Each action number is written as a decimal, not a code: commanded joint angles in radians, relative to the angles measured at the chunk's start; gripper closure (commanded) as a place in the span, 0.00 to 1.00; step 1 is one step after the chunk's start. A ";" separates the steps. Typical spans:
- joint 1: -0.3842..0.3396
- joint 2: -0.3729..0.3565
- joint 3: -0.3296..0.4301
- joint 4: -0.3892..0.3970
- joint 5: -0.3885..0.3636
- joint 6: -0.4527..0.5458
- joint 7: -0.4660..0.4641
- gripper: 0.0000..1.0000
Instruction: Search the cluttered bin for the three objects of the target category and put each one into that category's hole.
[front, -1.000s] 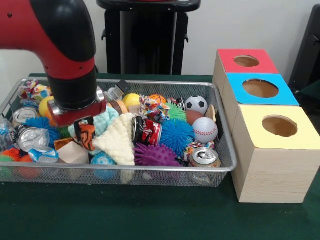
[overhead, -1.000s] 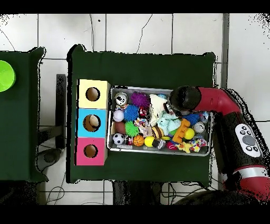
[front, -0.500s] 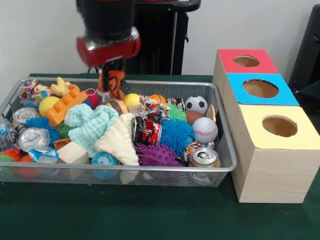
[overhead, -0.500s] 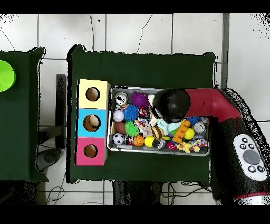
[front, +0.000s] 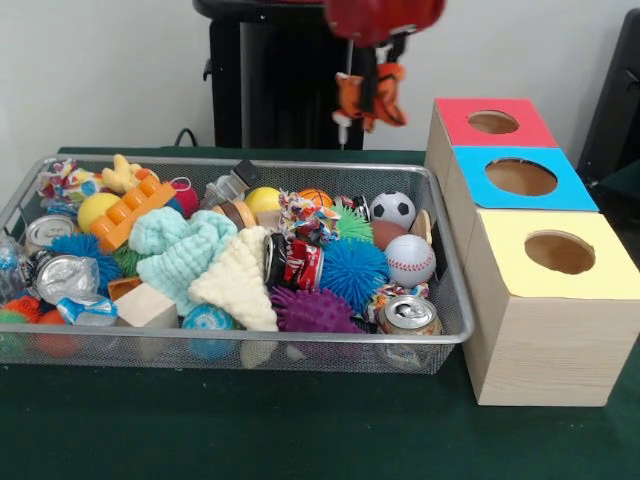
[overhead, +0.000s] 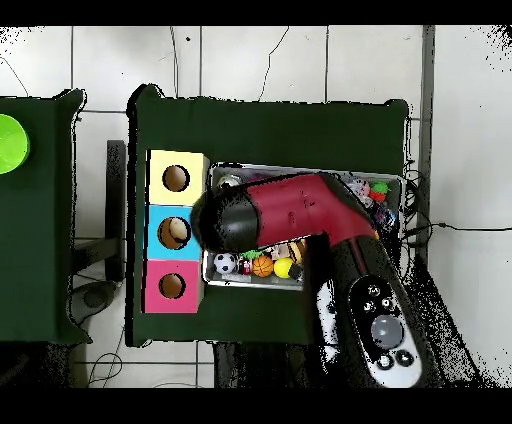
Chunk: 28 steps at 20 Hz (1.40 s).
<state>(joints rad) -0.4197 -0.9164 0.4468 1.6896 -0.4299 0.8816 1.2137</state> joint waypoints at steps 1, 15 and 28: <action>0.088 0.041 -0.085 0.175 0.028 -0.195 0.395 1.00; 0.201 0.063 -0.176 0.215 0.116 -0.238 0.431 1.00; 0.271 0.026 -0.195 0.364 0.171 -0.282 0.453 1.00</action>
<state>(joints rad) -0.1800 -0.8971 0.2742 1.9343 -0.2974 0.6055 1.4453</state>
